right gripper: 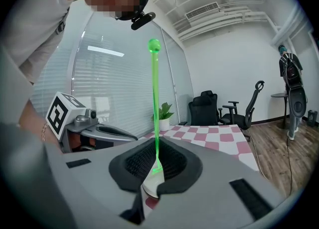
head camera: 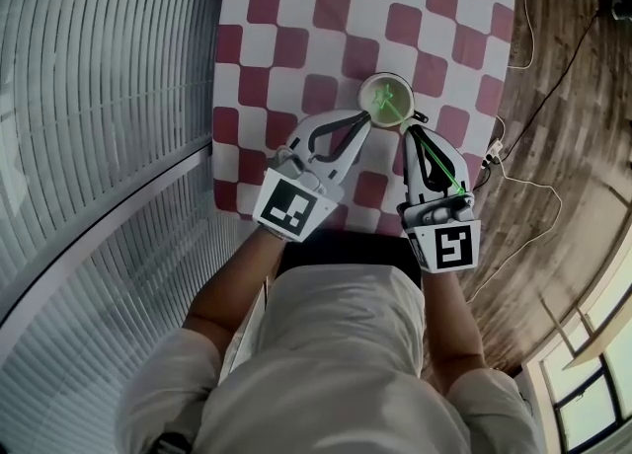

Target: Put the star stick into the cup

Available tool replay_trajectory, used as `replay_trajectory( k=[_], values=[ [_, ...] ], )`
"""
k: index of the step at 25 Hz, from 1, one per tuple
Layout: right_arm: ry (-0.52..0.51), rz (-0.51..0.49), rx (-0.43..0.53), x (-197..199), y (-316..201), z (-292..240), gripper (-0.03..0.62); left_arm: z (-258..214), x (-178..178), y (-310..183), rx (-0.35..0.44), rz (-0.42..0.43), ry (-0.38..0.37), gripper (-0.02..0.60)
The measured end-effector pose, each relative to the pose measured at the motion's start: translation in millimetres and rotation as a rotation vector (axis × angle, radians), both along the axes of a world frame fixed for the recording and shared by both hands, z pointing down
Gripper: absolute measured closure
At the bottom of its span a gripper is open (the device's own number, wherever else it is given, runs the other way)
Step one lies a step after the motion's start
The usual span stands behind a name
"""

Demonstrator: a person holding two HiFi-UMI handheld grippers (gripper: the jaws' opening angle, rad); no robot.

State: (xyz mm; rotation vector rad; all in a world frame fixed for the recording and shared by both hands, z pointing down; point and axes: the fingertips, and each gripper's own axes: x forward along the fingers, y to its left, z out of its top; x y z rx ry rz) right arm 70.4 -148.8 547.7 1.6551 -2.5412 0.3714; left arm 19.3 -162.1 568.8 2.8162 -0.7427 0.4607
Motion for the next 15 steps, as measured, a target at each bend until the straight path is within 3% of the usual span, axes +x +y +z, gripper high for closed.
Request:
replay_trajectory(
  k=[15],
  values=[
    [-0.007, -0.032, -0.001, 1.8, -5.8, 17.2, 0.554, 13.6, 1.9, -9.8, -0.024, -0.007, -0.016, 0.549]
  ],
)
